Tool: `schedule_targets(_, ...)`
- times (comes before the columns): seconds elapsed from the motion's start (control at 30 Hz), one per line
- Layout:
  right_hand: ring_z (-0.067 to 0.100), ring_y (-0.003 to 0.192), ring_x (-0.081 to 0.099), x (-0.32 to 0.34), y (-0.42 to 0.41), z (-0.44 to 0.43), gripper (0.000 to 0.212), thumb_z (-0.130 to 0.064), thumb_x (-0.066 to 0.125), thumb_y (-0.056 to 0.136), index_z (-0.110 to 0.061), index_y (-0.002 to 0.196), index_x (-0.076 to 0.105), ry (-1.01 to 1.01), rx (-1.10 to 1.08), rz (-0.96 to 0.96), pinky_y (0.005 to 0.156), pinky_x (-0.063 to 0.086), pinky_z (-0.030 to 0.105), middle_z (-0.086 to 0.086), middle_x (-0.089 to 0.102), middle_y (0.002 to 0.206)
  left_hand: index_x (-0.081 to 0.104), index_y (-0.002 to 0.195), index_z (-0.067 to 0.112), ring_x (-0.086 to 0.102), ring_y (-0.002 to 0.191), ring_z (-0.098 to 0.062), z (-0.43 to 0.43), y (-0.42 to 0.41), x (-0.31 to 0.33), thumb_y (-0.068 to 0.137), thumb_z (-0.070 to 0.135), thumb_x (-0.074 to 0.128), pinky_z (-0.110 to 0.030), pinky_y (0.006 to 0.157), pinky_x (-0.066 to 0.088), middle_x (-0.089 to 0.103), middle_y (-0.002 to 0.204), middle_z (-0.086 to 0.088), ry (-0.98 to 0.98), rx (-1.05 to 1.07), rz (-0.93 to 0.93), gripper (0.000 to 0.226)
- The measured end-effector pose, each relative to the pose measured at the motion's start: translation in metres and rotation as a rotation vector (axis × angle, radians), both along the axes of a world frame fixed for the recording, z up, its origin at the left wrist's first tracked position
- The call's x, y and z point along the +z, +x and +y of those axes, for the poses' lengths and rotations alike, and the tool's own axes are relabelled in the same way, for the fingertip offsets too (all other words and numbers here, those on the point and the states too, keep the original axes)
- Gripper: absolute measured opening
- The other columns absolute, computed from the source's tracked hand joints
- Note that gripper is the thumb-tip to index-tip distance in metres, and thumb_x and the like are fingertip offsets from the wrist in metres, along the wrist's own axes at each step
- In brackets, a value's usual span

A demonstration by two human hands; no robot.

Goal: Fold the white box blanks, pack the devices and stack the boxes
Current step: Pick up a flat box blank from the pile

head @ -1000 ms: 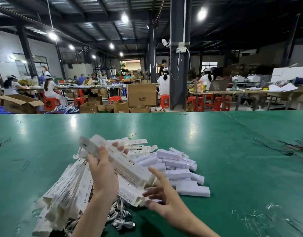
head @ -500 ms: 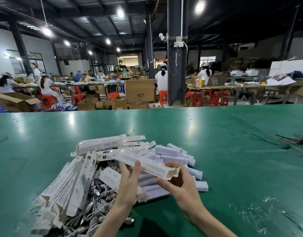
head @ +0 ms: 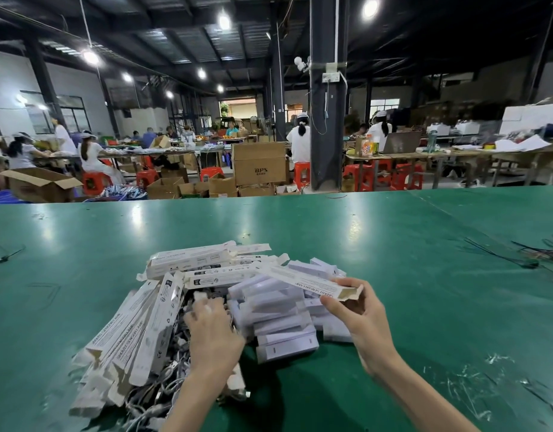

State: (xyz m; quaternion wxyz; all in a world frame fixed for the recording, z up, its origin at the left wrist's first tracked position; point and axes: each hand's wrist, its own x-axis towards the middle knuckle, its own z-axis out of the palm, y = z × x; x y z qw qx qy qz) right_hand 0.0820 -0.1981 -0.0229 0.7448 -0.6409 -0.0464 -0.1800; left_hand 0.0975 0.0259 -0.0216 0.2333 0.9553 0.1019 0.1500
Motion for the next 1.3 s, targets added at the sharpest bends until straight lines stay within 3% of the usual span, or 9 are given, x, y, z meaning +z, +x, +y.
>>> schedule_targets(0.17, 0.015, 0.090, 0.068, 0.005, -0.003, 0.003, 0.058, -0.030, 0.083, 0.059, -0.024, 0.112, 0.058, 0.026, 0.025, 0.004, 0.081, 0.051, 0.022, -0.001, 0.072, 0.101, 0.055, 0.127, 0.006, 0.042, 0.124, -0.025, 0.021, 0.005, 0.012, 0.072, -0.015, 0.063, -0.034, 0.105, 0.039, 0.045, 0.135, -0.012, -0.044, 0.093, -0.195, 0.059)
schedule_targets(0.3, 0.014, 0.086, 0.067, 0.004, -0.005, 0.006, 0.066, -0.036, 0.084, 0.057, -0.030, 0.116, 0.056, 0.014, 0.059, 0.038, 0.078, 0.049, 0.020, 0.007, 0.072, 0.094, 0.060, 0.122, 0.002, 0.057, 0.093, -0.022, 0.049, 0.008, 0.013, 0.079, -0.014, 0.059, -0.029, 0.078, 0.052, 0.056, 0.126, -0.013, -0.013, 0.132, -0.128, 0.046)
schedule_targets(0.5, 0.015, 0.082, 0.071, 0.011, -0.012, 0.012, 0.062, -0.034, 0.081, 0.063, -0.031, 0.117, 0.052, -0.057, 0.144, 0.017, 0.070, 0.051, 0.016, 0.001, 0.074, 0.089, 0.060, 0.127, 0.015, 0.040, 0.125, -0.030, 0.056, 0.005, 0.023, 0.093, 0.015, 0.057, -0.040, 0.104, 0.037, 0.051, 0.137, -0.014, 0.249, 0.185, -0.145, 0.034)
schedule_targets(0.6, 0.018, 0.081, 0.070, 0.015, -0.018, 0.011, 0.053, -0.026, 0.081, 0.072, -0.040, 0.113, 0.051, -0.131, 0.187, -0.014, 0.074, 0.055, 0.028, 0.012, 0.073, 0.085, 0.067, 0.113, 0.014, 0.056, 0.110, -0.021, 0.037, -0.003, 0.037, 0.093, 0.014, 0.060, -0.023, 0.095, 0.043, 0.063, 0.121, -0.009, -0.078, -0.142, -0.427, 0.021)
schedule_targets(0.7, 0.023, 0.073, 0.061, 0.014, -0.025, 0.008, 0.053, -0.017, 0.081, 0.077, -0.047, 0.109, 0.053, -0.206, 0.205, -0.035, 0.079, 0.052, 0.047, 0.026, 0.065, 0.081, 0.062, 0.105, 0.033, 0.062, 0.091, -0.003, 0.003, -0.023, 0.049, 0.093, 0.028, 0.055, -0.014, 0.077, 0.048, 0.068, 0.101, 0.014, -0.449, -0.670, -0.115, 0.014)
schedule_targets(0.8, 0.020, 0.073, 0.063, 0.014, -0.032, 0.006, 0.057, -0.031, 0.083, 0.066, -0.046, 0.112, 0.053, -0.217, 0.194, -0.049, 0.081, 0.052, 0.047, 0.016, 0.069, 0.082, 0.060, 0.119, 0.028, 0.062, 0.087, -0.003, -0.028, -0.034, 0.039, 0.093, 0.043, 0.050, -0.025, 0.078, 0.051, 0.069, 0.101, 0.005, -0.383, -0.929, 0.075, 0.031)
schedule_targets(0.97, 0.023, 0.086, 0.069, 0.015, -0.037, 0.002, 0.055, -0.022, 0.081, 0.075, -0.045, 0.113, 0.050, -0.076, 0.114, -0.123, 0.076, 0.057, 0.035, 0.011, 0.073, 0.095, 0.038, 0.144, 0.030, 0.045, 0.130, 0.001, -0.067, -0.042, 0.033, 0.102, 0.016, 0.044, -0.022, 0.108, 0.038, 0.052, 0.137, 0.024, -0.626, -1.052, -0.047, 0.044)
schedule_targets(1.13, 0.026, 0.097, 0.068, 0.025, -0.037, 0.006, 0.043, -0.017, 0.071, 0.083, -0.033, 0.115, 0.047, -0.094, 0.000, -0.317, 0.082, 0.055, 0.034, 0.007, 0.068, 0.105, 0.031, 0.144, 0.041, 0.057, 0.121, -0.016, -0.093, -0.048, 0.019, 0.096, 0.008, 0.054, -0.036, 0.096, 0.051, 0.052, 0.139, 0.009, -0.790, -0.880, -0.363, 0.063)
schedule_targets(1.3, 0.016, 0.100, 0.067, 0.024, -0.043, 0.013, 0.031, -0.010, 0.063, 0.089, -0.033, 0.109, 0.062, -0.265, 0.027, -0.341, 0.089, 0.051, 0.023, -0.007, 0.071, 0.103, 0.041, 0.141, 0.036, 0.055, 0.124, -0.012, -0.087, -0.047, 0.003, 0.094, 0.012, 0.055, -0.022, 0.084, 0.054, 0.048, 0.142, 0.012, -0.812, -0.870, -0.492, 0.055)
